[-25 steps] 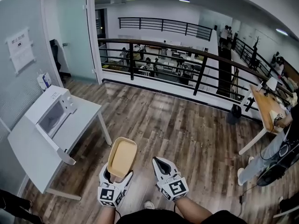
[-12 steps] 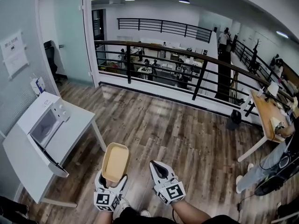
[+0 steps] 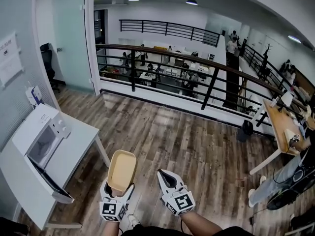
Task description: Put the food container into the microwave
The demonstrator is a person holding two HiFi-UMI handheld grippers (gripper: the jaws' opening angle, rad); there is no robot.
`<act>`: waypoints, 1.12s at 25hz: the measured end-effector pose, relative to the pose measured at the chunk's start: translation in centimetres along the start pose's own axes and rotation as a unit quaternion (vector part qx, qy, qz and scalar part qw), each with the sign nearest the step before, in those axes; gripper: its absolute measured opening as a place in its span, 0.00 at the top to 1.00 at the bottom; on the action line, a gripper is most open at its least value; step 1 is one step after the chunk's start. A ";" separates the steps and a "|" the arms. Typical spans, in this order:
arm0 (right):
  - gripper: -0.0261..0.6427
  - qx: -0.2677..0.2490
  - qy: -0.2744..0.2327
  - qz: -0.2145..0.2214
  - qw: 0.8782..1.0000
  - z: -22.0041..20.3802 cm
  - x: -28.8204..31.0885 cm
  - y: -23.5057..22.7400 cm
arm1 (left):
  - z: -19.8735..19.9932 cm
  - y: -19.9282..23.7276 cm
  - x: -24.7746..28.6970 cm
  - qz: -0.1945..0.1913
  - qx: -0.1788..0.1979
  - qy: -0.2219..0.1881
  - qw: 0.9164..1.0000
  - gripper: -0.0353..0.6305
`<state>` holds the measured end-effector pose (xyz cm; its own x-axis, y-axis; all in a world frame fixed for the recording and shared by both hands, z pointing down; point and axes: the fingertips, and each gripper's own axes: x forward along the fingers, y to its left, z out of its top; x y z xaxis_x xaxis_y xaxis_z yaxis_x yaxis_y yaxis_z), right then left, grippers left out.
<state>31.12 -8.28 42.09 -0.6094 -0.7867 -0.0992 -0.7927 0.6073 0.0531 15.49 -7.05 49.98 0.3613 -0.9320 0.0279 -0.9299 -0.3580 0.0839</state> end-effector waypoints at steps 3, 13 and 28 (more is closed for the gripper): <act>0.95 0.000 0.002 -0.002 1.000 -0.3 2.8 0.2 | 0.3 2.7 1.3 0.000 -0.004 0.000 1.000 0.22; 0.95 0.002 0.003 0.009 1.000 -1.0 11.7 3.1 | 1.7 10.3 3.7 0.002 0.012 -0.005 1.000 0.22; 0.95 0.003 -0.002 0.087 0.996 -3.6 23.7 4.8 | 2.1 19.2 7.5 0.059 0.003 -0.017 0.998 0.22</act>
<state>12.83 -24.45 43.52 -0.7378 -0.6685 -0.0937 -0.6746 0.7353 0.0649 0.27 -21.06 49.74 0.2468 -0.9691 0.0028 -0.9664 -0.2458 0.0757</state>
